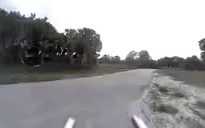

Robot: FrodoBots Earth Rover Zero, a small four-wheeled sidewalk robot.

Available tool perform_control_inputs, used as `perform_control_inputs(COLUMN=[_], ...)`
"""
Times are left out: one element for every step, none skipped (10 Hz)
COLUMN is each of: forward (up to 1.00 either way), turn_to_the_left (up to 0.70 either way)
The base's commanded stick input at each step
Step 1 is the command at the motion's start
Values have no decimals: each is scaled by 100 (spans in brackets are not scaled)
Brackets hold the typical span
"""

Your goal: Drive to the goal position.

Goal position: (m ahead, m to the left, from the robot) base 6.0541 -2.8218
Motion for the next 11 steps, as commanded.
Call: perform_control_inputs(forward=[85, 85, 85, 85, 85, 85, 85, 85, 85, 85, 85], turn_to_the_left=[-34, -34, -34, -34, -34, -34, -34, -34, -32, 0, 0])
